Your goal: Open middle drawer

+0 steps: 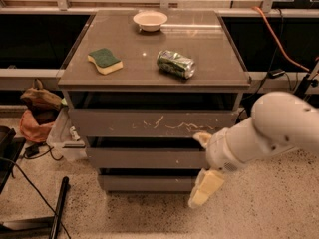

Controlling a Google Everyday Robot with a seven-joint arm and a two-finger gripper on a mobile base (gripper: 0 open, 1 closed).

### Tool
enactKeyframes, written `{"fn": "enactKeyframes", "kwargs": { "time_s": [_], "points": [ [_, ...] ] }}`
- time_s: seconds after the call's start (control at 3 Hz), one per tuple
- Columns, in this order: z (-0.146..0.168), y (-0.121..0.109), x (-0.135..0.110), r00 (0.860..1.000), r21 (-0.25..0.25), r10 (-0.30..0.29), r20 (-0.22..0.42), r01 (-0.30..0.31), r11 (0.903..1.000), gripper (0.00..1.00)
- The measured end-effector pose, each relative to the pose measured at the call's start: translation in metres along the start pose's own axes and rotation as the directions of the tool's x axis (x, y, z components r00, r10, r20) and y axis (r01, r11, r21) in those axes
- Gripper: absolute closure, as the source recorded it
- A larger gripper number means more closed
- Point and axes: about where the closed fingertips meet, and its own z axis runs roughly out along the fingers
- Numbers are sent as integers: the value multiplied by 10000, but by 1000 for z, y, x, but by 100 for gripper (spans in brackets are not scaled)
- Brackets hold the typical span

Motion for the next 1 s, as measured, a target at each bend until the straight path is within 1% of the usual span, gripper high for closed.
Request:
{"fn": "enactKeyframes", "kwargs": {
  "time_s": [0.33, 0.67, 1.0],
  "points": [
    [16, 1, 2, 9996, -300, -97, 260, 104, 9995, 0],
    [16, 1, 2, 9996, -300, -97, 260, 105, 9995, 0],
    [56, -6, 10, 9947, -503, 262, 998, -212, 9985, 0]
  ]
}}
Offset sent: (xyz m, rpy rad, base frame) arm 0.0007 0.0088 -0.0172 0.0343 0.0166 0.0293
